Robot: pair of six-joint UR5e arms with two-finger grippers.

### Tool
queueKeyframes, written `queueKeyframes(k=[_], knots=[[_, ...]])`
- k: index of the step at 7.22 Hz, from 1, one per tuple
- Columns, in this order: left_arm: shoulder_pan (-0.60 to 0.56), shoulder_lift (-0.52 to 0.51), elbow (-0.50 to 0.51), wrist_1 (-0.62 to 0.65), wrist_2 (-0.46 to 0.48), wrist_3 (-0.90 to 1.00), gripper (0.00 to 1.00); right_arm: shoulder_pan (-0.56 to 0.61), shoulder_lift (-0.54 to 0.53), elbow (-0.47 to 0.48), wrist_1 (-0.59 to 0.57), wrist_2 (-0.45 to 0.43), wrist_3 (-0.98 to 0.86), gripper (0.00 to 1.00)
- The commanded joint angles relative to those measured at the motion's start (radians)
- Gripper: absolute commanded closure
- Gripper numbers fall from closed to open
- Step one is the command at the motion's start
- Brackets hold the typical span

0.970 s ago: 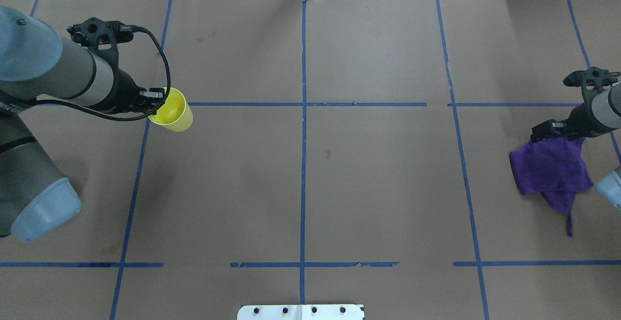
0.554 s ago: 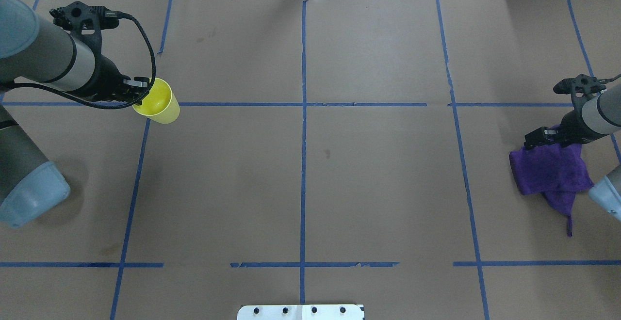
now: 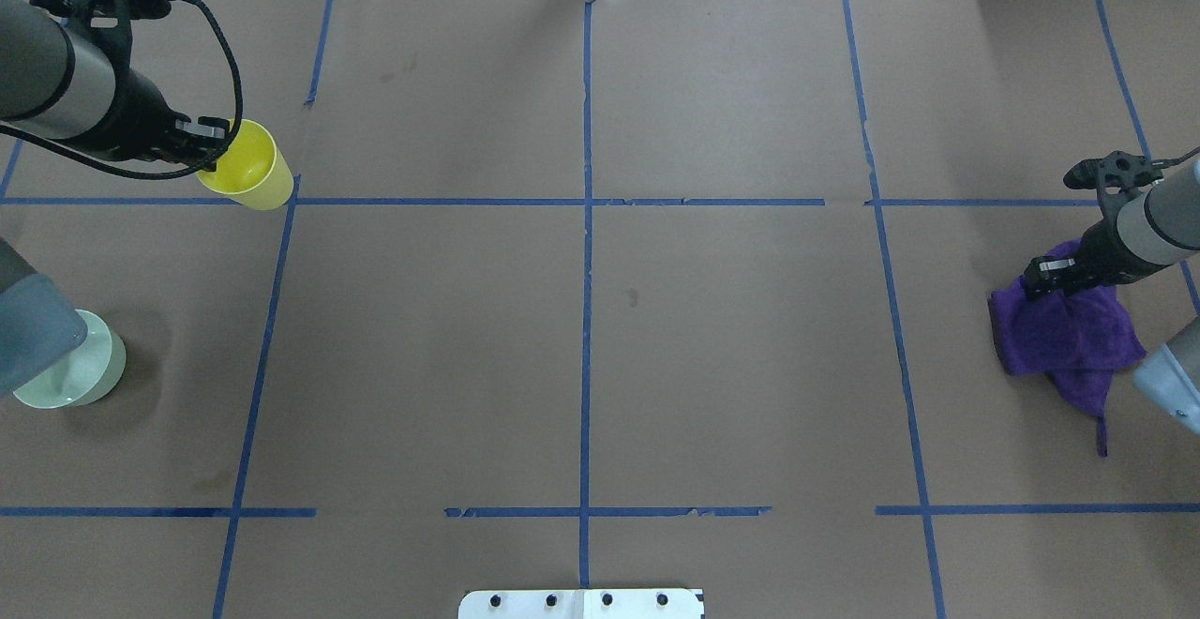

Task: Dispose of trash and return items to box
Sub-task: 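Lift the yellow cup with the left gripper while the right gripper reaches the purple cloth, then carry the cup toward the clear bin while the right gripper lifts the purple cloth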

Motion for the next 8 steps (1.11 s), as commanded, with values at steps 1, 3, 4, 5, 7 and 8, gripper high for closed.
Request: queueKeyframes(k=[1, 3, 4, 5, 7, 8], knots=[[-0.024, 0.016, -0.001, 0.002, -0.001, 0.051, 1.0, 0.005, -0.003, 0.032, -0.002, -0.001, -0.002, 1.0], [-0.046, 0.028, -0.001, 0.002, -0.004, 0.071, 1.0, 0.04, -0.012, 0.092, -0.004, 0.001, 0.0, 1.0], [-0.113, 0.059, -0.003, 0.002, -0.048, 0.164, 1.0, 0.073, -0.035, 0.142, -0.005, 0.005, 0.0, 1.0], [-0.24, 0.106, 0.0, 0.002, -0.112, 0.351, 1.0, 0.115, -0.051, 0.208, -0.069, 0.013, -0.002, 1.0], [-0.467, 0.185, 0.072, 0.002, -0.163, 0.698, 1.0, 0.137, -0.046, 0.354, -0.265, 0.013, -0.011, 1.0], [-0.576, 0.199, 0.168, 0.002, -0.195, 0.85, 1.0, 0.148, -0.049, 0.368, -0.269, 0.017, -0.013, 1.0]])
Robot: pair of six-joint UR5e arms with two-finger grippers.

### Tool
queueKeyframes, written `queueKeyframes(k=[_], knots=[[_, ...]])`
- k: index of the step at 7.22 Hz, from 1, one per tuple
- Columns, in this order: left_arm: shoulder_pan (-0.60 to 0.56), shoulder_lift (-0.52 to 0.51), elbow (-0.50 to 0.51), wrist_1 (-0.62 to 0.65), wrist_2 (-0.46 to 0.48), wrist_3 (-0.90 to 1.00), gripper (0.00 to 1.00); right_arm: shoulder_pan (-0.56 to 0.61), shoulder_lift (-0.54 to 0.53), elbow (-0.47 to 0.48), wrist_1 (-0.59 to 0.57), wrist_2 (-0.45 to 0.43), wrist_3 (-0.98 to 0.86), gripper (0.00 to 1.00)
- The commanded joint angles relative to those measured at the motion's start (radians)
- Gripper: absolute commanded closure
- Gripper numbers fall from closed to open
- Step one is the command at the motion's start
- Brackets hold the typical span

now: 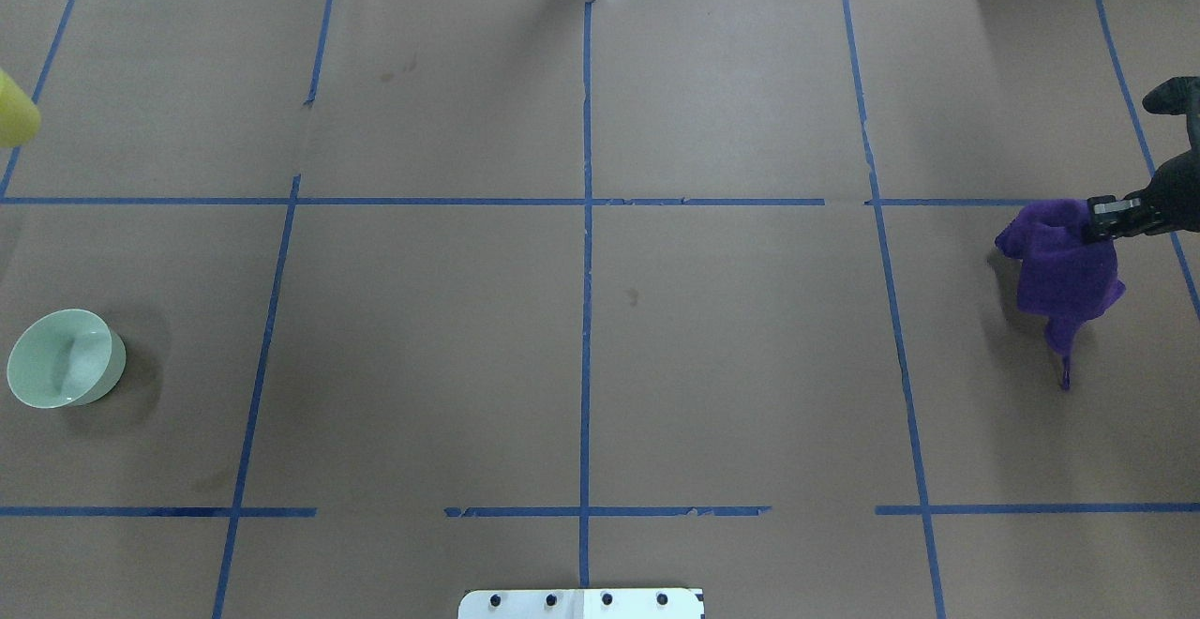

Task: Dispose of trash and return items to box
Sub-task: 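Carry the cup toward the clear bin while the right gripper lifts the purple cloth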

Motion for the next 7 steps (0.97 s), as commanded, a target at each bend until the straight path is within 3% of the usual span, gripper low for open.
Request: queueKeyframes(k=[1, 3, 6, 7], knots=[[-0.244, 0.025, 0.229, -0.003, -0.07, 0.399, 1.0, 0.069, -0.007, 0.04, -0.044, 0.042, -0.026, 1.0], [-0.295, 0.075, 0.351, -0.024, -0.072, 0.506, 1.0, 0.221, -0.024, 0.041, -0.09, 0.149, -0.166, 1.0], [-0.291, 0.143, 0.434, -0.1, -0.075, 0.451, 1.0, 0.39, -0.01, 0.054, -0.291, 0.168, -0.452, 1.0], [-0.289, 0.172, 0.436, -0.122, -0.077, 0.414, 1.0, 0.41, -0.015, 0.061, -0.296, 0.168, -0.468, 1.0]])
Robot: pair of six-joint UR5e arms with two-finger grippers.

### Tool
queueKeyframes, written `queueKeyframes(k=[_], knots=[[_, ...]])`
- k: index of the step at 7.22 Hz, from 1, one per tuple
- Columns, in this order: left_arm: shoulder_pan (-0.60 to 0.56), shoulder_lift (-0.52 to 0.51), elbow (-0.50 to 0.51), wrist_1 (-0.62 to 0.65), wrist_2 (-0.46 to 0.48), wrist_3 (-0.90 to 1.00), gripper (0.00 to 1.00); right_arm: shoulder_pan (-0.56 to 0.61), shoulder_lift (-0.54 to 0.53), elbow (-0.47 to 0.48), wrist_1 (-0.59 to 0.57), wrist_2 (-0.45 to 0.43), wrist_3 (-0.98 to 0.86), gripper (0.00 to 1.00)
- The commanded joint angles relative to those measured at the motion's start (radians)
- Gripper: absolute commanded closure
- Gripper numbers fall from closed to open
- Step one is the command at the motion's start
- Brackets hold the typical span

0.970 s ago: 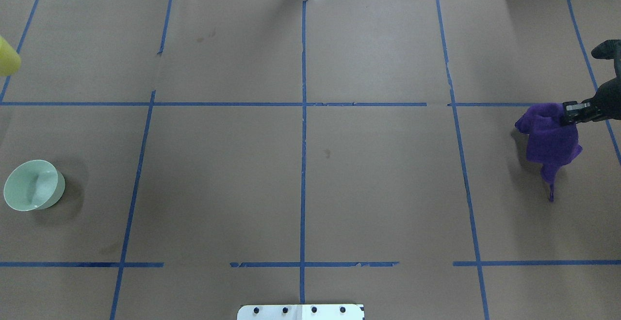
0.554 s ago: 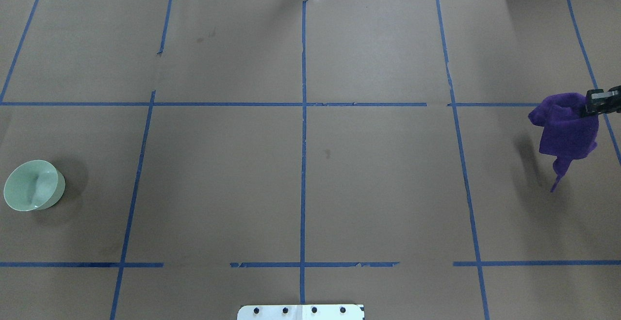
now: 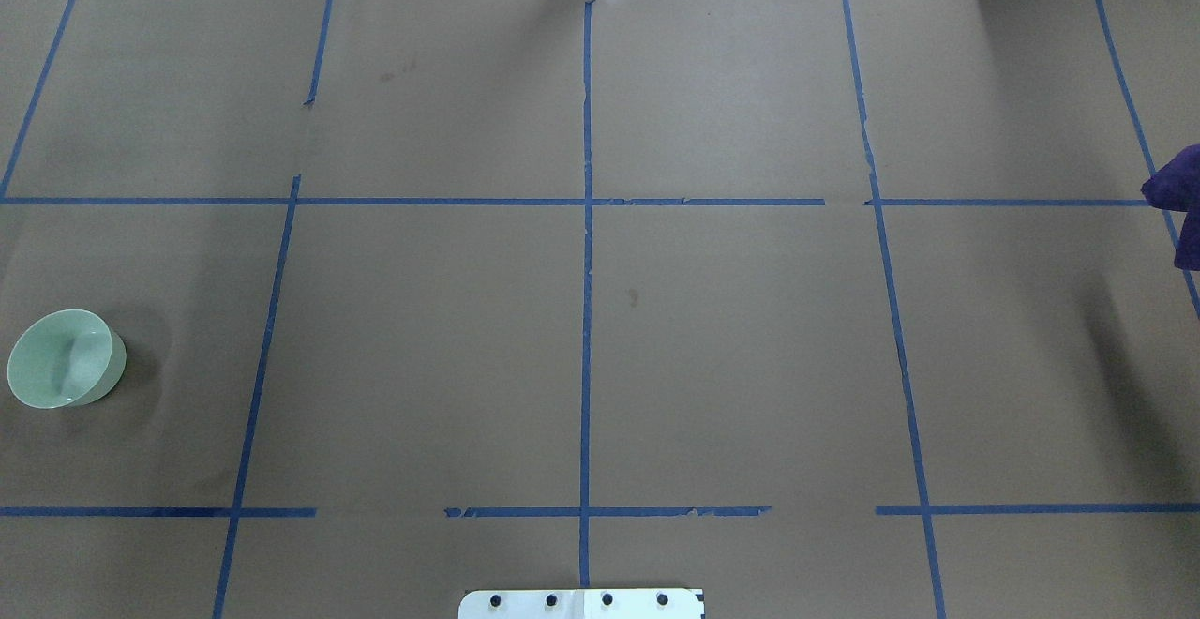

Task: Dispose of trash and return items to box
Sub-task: 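Carry the cup toward the clear bin while the right gripper lifts the purple cloth, then drop cup into clear bin while right gripper drops cloth into pink bin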

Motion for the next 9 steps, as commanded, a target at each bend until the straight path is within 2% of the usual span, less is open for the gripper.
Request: queueKeyframes(k=[1, 3, 4, 6, 8, 9], knots=[[0.003, 0.052, 0.047, -0.079, -0.047, -0.043, 1.0, 0.054, -0.009, 0.012, -0.036, 0.003, -0.056, 1.0], [0.039, 0.062, 0.072, -0.091, -0.152, -0.042, 1.0, 0.087, -0.018, 0.016, -0.036, 0.017, -0.08, 1.0], [0.073, 0.062, 0.072, -0.093, -0.155, -0.042, 1.0, 0.103, -0.027, 0.018, -0.036, 0.034, -0.089, 1.0], [0.098, 0.062, 0.072, -0.134, -0.152, -0.039, 0.01, 0.14, -0.053, 0.02, -0.036, 0.034, -0.137, 1.0], [0.098, 0.06, 0.051, -0.189, -0.152, -0.046, 0.0, 0.151, -0.061, 0.042, -0.051, 0.034, -0.139, 1.0], [0.096, 0.062, -0.03, -0.176, -0.152, -0.051, 0.0, 0.157, -0.065, 0.043, -0.052, 0.034, -0.16, 1.0]])
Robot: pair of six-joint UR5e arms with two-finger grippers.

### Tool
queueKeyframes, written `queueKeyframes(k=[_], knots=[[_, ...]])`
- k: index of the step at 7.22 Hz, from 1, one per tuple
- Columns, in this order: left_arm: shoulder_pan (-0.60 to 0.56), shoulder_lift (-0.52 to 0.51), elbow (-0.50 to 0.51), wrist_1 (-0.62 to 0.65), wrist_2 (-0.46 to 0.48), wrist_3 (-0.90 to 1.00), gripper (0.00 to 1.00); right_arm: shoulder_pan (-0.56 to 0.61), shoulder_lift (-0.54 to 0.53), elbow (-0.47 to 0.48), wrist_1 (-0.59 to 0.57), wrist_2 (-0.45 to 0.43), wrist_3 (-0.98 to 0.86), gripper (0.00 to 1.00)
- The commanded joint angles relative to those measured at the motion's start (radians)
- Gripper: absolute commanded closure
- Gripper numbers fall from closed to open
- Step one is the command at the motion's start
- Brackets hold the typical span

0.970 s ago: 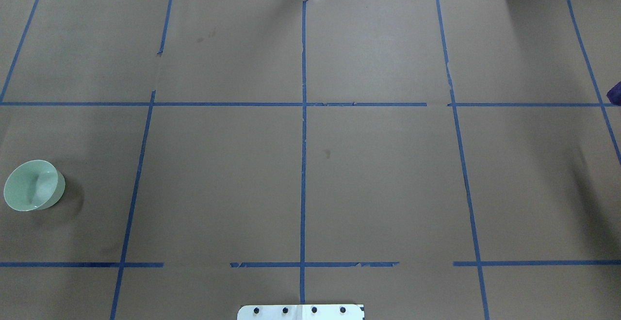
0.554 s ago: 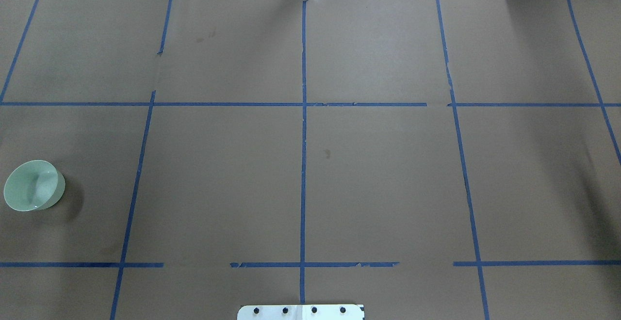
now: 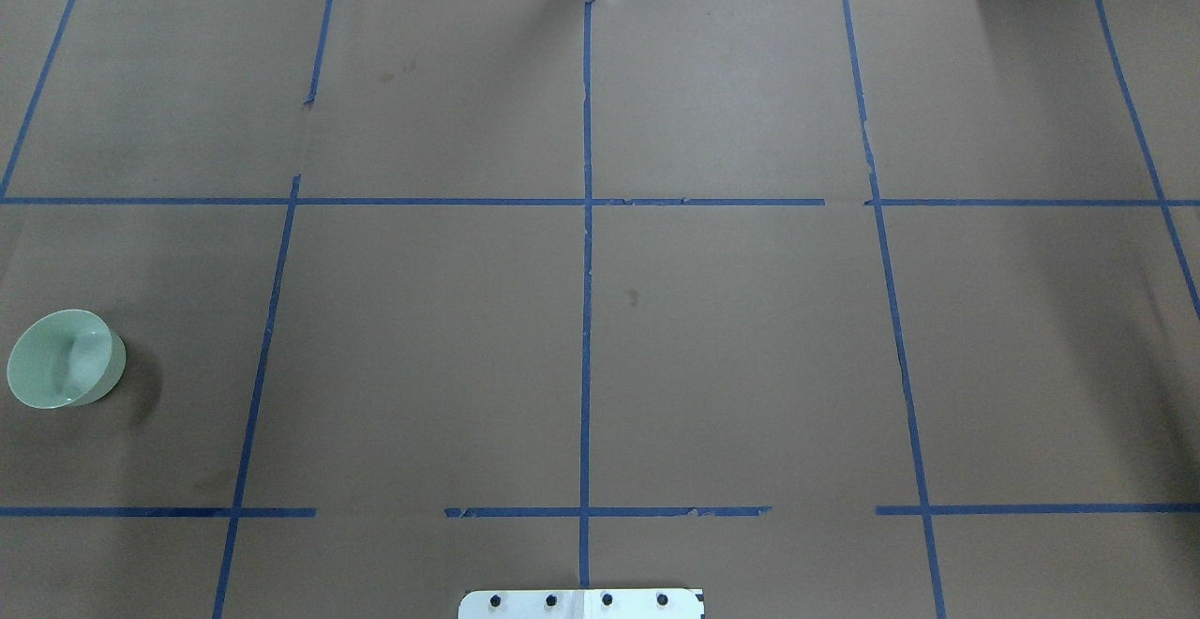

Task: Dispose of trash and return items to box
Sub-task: 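Drop cup into clear bin while right gripper drops cloth into pink bin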

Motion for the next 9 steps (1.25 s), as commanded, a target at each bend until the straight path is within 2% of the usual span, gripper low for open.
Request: queueKeyframes(k=[1, 3, 4, 5, 7, 8, 9], knots=[[0.001, -0.002, -0.135, 0.001, 0.0, -0.035, 0.0, 0.021, -0.022, 0.002, -0.006, 0.0, -0.063, 1.0], [0.045, -0.009, -0.252, -0.008, 0.001, -0.234, 0.0, 0.067, -0.026, -0.019, -0.065, -0.015, -0.189, 1.0], [0.085, -0.01, -0.315, -0.008, 0.001, -0.31, 0.0, 0.108, -0.021, -0.08, -0.085, -0.053, -0.344, 1.0], [0.138, -0.01, -0.349, -0.009, 0.003, -0.355, 0.0, 0.129, -0.017, -0.131, -0.084, -0.09, -0.42, 1.0], [0.182, -0.01, -0.352, -0.061, 0.007, -0.388, 0.0, 0.143, -0.007, -0.267, -0.061, -0.112, -0.528, 1.0], [0.183, -0.007, -0.337, -0.077, 0.009, -0.386, 0.0, 0.158, -0.001, -0.396, 0.053, -0.121, -0.535, 1.0], [0.197, 0.001, -0.331, -0.077, 0.013, -0.385, 0.0, 0.159, 0.009, -0.514, 0.213, -0.124, -0.532, 1.0]])
